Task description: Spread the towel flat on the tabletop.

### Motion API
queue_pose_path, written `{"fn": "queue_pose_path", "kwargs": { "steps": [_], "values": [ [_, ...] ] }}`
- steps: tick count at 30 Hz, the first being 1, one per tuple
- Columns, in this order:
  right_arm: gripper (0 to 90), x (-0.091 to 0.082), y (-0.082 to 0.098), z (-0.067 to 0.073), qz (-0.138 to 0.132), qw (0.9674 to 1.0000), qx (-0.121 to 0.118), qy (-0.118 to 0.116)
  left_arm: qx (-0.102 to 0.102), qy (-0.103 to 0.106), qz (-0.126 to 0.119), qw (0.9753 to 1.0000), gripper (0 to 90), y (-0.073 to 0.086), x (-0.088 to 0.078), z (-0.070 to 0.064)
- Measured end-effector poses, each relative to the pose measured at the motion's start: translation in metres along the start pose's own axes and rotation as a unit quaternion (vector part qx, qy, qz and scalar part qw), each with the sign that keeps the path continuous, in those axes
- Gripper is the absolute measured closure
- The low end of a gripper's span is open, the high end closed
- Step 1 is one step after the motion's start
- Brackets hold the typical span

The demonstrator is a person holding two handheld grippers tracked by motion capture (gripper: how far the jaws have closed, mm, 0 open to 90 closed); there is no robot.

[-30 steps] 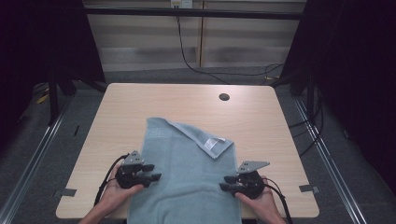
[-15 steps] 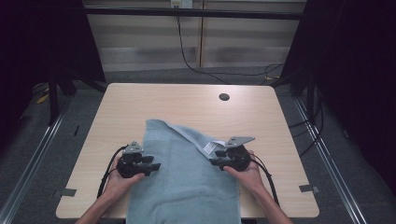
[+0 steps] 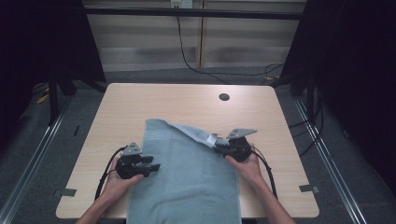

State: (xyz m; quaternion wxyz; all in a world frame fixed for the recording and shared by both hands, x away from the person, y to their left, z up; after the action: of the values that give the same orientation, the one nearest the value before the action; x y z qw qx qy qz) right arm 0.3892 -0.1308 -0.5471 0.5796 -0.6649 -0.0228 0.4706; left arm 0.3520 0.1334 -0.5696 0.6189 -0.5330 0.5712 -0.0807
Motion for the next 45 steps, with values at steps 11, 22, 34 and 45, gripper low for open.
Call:
{"fn": "queue_pose_path", "kwargs": {
  "steps": [11, 22, 34, 45],
  "values": [
    [55.4, -0.018, -0.043, -0.073, -0.042, 0.9922, 0.071, 0.094, 0.002, 0.01, 0.003, 0.9999, 50.2, 0.003, -0.004, -0.003],
    [54.5, -0.02, -0.01, -0.037, -0.018, 0.9973, 0.064, 0.03, -0.014, 0.006, -0.01, 0.9998, 48.0, -0.015, -0.009, 0.007],
    [51.3, 0.008, 0.026, -0.015, 0.049, 0.9977, 0.008, 0.046, -0.025, -0.044, -0.009, 0.9987, 48.7, -0.026, 0.014, 0.056],
    [51.7, -0.018, 0.048, 0.015, 0.056, 0.9978, 0.018, 0.03, -0.017, -0.013, -0.005, 0.9998, 50.9, 0.0, -0.007, 0.021]
  ]
}}
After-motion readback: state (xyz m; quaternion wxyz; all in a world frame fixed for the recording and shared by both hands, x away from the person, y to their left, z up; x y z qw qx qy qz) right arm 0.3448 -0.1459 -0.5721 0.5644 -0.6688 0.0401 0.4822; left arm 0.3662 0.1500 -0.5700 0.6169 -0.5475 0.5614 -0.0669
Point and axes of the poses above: each handheld gripper's, and its own axes: x roughly forward along the jaws, y roughly out of its underside, z roughly to its left, the point moved 10 cm from there along x, roughly forward along the jaws, and after that the axes turned 3 degrees about y, right-handed, at the moved point
